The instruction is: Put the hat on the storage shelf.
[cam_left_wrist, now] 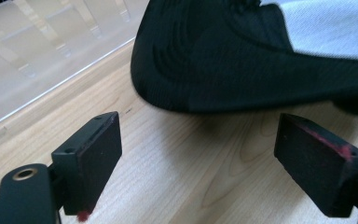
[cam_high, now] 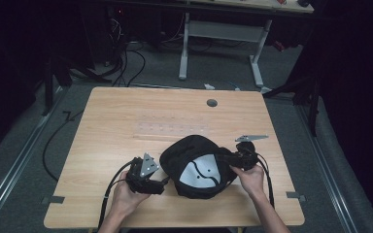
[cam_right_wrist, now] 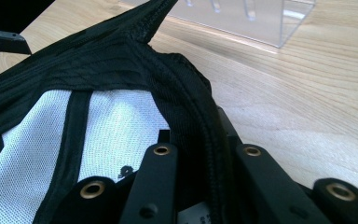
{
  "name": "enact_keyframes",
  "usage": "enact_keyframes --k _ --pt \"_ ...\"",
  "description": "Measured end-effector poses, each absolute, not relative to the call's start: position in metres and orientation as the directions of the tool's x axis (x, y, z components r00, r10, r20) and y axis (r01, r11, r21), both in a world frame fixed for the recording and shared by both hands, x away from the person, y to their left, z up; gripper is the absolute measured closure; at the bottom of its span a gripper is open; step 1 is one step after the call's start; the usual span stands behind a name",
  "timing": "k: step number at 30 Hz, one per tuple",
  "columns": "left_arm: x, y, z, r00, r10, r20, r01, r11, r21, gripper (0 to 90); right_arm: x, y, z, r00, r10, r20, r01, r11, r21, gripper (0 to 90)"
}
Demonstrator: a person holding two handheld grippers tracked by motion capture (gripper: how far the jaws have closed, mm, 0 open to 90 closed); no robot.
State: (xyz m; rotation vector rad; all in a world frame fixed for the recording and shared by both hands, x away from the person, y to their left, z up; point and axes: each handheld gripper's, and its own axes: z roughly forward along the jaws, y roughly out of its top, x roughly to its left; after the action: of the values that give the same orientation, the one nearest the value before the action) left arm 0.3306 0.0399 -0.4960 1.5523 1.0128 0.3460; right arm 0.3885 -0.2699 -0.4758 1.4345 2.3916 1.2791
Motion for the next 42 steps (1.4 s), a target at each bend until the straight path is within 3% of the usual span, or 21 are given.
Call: enact_keyframes --k 20,30,36,42 --pt "0.324 0.029 -0.488 0.624 0.746 -0.232 0.329 0.019 0.944 21.3 0.392 -0.257 -0.471 -0.566 0.747 0.349 0.718 0.239 0.654 83.6" --pt "0.324 0.031 -0.486 0.636 0.748 -0.187 0.301 -0.018 0.953 51.5 0.389 -0.253 -0.472 -0.578 0.736 0.351 0.73 0.274 0.626 82.9" --pt "0.323 0.032 -0.482 0.639 0.756 -0.139 0.255 -0.039 0.966 64.7 0.387 -0.251 -0.472 -0.585 0.723 0.367 0.732 0.276 0.623 80.8" --pt "0.324 0.035 -0.475 0.642 0.757 -0.125 0.224 -0.03 0.974 71.1 0.387 -0.25 -0.471 -0.591 0.711 0.382 0.727 0.263 0.634 78.0"
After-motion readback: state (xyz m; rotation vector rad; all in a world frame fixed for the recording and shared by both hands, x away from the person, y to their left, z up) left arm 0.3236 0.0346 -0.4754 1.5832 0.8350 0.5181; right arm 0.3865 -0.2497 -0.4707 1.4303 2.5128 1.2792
